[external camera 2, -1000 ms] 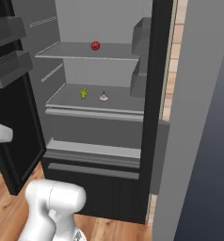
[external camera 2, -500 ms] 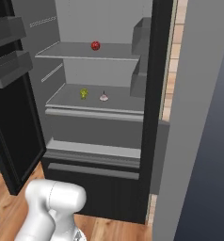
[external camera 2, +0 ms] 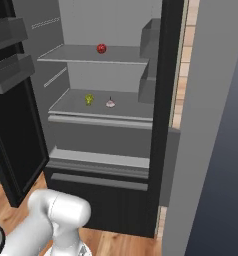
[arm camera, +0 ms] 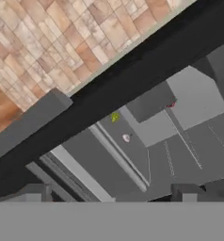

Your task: Place the garlic in the correct fridge rack based on whether it is a fruit or vegetable. Finally, close the fridge door.

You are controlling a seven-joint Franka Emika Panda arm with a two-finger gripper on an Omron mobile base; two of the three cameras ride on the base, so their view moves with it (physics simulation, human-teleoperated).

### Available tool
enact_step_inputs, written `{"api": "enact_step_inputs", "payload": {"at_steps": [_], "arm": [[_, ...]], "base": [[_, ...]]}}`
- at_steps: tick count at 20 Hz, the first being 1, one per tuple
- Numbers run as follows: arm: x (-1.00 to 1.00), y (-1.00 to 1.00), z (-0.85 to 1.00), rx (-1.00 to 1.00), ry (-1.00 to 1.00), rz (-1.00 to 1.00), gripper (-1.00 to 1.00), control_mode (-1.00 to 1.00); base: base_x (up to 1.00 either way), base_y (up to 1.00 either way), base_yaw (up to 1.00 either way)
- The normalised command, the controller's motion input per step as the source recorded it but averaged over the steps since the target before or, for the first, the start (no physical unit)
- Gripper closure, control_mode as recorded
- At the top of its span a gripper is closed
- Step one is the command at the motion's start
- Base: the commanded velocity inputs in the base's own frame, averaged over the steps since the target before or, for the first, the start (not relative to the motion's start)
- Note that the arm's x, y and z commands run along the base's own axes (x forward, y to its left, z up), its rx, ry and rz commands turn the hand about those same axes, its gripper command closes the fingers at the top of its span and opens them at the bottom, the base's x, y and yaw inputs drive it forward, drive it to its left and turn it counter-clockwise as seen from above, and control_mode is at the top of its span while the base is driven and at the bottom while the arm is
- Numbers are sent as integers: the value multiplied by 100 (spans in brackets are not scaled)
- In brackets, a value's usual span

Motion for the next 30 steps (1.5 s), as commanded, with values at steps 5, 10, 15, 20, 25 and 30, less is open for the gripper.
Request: {"api": "enact_step_inputs", "payload": {"at_steps": [5,10,15,20,25,30], "arm": [[92,55,0,-16,-1,6,-100,-100],[100,15,-2,-14,2,0,-100,-100],[82,-8,0,-12,2,0,-100,-100],[37,-4,-5,-13,0,0,-100,-100],[15,22,-24,-17,-4,1,-100,-100],[56,46,-36,-15,0,2,-100,-100]], "base": [[0,0,0],[0,0,0],[0,0,0],[0,0,0],[0,0,0],[0,0,0]]}}
